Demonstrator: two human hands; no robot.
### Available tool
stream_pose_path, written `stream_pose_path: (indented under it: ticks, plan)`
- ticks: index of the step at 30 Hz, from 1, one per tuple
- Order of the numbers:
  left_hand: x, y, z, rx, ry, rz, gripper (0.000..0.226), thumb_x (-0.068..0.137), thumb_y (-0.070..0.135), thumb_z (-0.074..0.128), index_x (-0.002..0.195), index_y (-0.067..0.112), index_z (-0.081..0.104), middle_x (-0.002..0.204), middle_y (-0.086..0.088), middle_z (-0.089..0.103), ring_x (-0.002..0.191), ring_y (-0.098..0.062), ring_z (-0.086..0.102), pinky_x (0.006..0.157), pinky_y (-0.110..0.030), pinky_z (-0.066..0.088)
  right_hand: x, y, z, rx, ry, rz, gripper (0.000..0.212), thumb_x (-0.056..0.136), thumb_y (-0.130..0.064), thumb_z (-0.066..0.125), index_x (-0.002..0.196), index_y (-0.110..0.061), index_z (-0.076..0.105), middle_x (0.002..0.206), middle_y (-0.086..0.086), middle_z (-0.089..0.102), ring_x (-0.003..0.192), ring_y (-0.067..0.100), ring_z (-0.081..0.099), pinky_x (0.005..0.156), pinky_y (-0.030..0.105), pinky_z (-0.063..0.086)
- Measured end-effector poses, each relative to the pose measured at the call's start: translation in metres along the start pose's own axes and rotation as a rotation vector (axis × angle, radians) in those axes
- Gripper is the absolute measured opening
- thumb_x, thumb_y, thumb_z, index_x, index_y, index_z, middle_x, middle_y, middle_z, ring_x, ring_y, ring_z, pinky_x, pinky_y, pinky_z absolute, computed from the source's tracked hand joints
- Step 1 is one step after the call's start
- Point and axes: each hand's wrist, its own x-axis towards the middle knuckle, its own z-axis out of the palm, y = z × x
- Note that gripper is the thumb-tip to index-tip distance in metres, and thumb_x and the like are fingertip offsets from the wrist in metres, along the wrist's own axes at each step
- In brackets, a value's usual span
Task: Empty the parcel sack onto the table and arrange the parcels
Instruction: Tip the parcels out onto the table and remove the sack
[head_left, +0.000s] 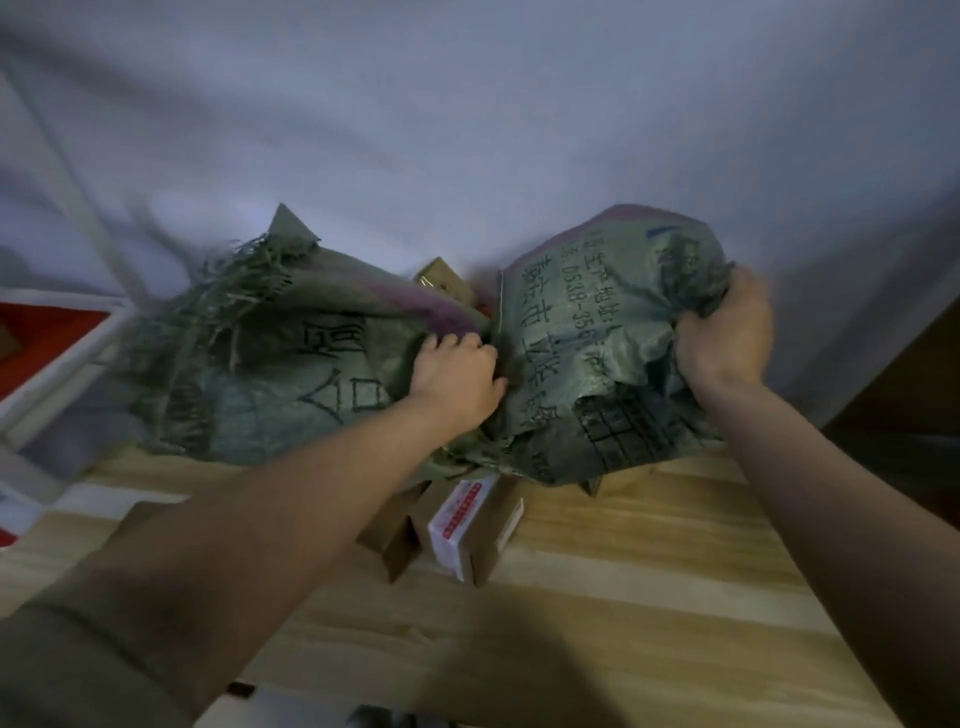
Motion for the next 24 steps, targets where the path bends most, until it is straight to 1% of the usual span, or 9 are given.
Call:
stream_pose_path:
  ticks: [4, 6, 9, 12, 14, 16, 19, 22, 24]
  plan:
    - [0.012, -0.069, -0.039, 0.128, -0.001, 0.013, 0.05, 0.087, 0.054, 0.056, 0.13, 0.029, 0.059, 0.138, -0.003, 0.049, 0.127, -0.028, 0.045, 0.105, -0.042, 0.033, -0.003, -0.067, 0.024, -0.244, -0.067, -0.263, 0.045, 0.091, -0.001, 0.05, 0.135, -0.007, 0.048, 0.155, 0.011, 0.033, 0.119, 0.04, 0.053, 0.088, 0.044, 0.047]
    - [0.015, -0.114, -0.053, 0.104, -0.032, -0.047, 0.051, 0.085, 0.054, 0.06, 0.132, 0.032, 0.058, 0.141, -0.004, 0.047, 0.129, -0.029, 0.042, 0.105, -0.042, 0.033, -0.014, -0.102, 0.045, -0.358, -0.132, -0.386, 0.049, 0.089, 0.0, 0.051, 0.137, -0.007, 0.044, 0.157, 0.013, 0.03, 0.109, 0.044, 0.058, 0.079, 0.047, 0.049]
    - [0.014, -0.179, -0.057, -0.237, -0.093, -0.109, 0.047, 0.084, 0.041, 0.072, 0.128, 0.027, 0.064, 0.137, -0.01, 0.051, 0.126, -0.031, 0.048, 0.104, -0.039, 0.041, -0.044, -0.153, 0.084, -0.477, -0.278, -0.607, 0.046, 0.088, -0.001, 0.05, 0.132, -0.011, 0.046, 0.153, 0.012, 0.034, 0.089, 0.043, 0.062, 0.062, 0.04, 0.041]
    - [0.005, -0.233, -0.042, -0.483, -0.025, -0.174, 0.014, 0.082, 0.014, 0.075, 0.091, 0.004, 0.076, 0.099, -0.012, 0.071, 0.09, -0.023, 0.064, 0.08, -0.03, 0.051, -0.079, -0.195, 0.127, -0.487, -0.497, -0.822, 0.042, 0.09, -0.014, 0.054, 0.131, -0.019, 0.046, 0.148, 0.007, 0.04, 0.097, 0.042, 0.062, 0.069, 0.04, 0.047]
    - [-0.003, -0.262, -0.031, -0.481, 0.009, -0.289, 0.012, 0.082, 0.006, 0.068, 0.075, -0.004, 0.071, 0.081, -0.019, 0.071, 0.07, -0.023, 0.059, 0.064, -0.027, 0.043, -0.095, -0.215, 0.151, -0.465, -0.616, -0.912, 0.041, 0.091, -0.023, 0.055, 0.131, -0.02, 0.048, 0.139, 0.006, 0.048, 0.104, 0.038, 0.06, 0.078, 0.042, 0.051]
    - [-0.008, -0.286, -0.024, -0.575, 0.049, -0.392, 0.013, 0.085, 0.005, 0.065, 0.078, -0.005, 0.071, 0.085, -0.02, 0.072, 0.075, -0.026, 0.061, 0.068, -0.029, 0.046, -0.102, -0.23, 0.169, -0.469, -0.675, -0.95, 0.042, 0.092, -0.025, 0.056, 0.133, -0.02, 0.049, 0.13, 0.006, 0.053, 0.11, 0.034, 0.058, 0.084, 0.042, 0.05]
    - [-0.009, -0.31, -0.032, -0.754, 0.113, -0.52, 0.01, 0.084, 0.013, 0.072, 0.091, 0.007, 0.074, 0.097, -0.01, 0.07, 0.093, -0.024, 0.064, 0.087, -0.033, 0.051, -0.102, -0.241, 0.187, -0.502, -0.695, -0.92, 0.04, 0.094, -0.024, 0.056, 0.133, -0.02, 0.049, 0.13, 0.005, 0.055, 0.113, 0.032, 0.057, 0.086, 0.042, 0.05]
    - [-0.003, -0.325, -0.043, -0.902, -0.036, -0.634, 0.02, 0.08, 0.026, 0.078, 0.072, 0.013, 0.064, 0.079, -0.007, 0.059, 0.072, -0.02, 0.054, 0.065, -0.028, 0.045, -0.097, -0.243, 0.199, -0.534, -0.69, -0.857, 0.04, 0.095, -0.02, 0.054, 0.134, -0.02, 0.048, 0.136, 0.006, 0.051, 0.115, 0.034, 0.057, 0.087, 0.042, 0.05]
    - [-0.001, -0.332, -0.049, -0.96, -0.16, -0.708, 0.029, 0.078, 0.033, 0.077, 0.073, 0.014, 0.057, 0.077, -0.007, 0.056, 0.064, -0.02, 0.051, 0.056, -0.029, 0.043, -0.094, -0.243, 0.203, -0.564, -0.684, -0.819, 0.043, 0.095, -0.019, 0.054, 0.137, -0.022, 0.046, 0.143, 0.006, 0.047, 0.116, 0.037, 0.057, 0.089, 0.045, 0.051]
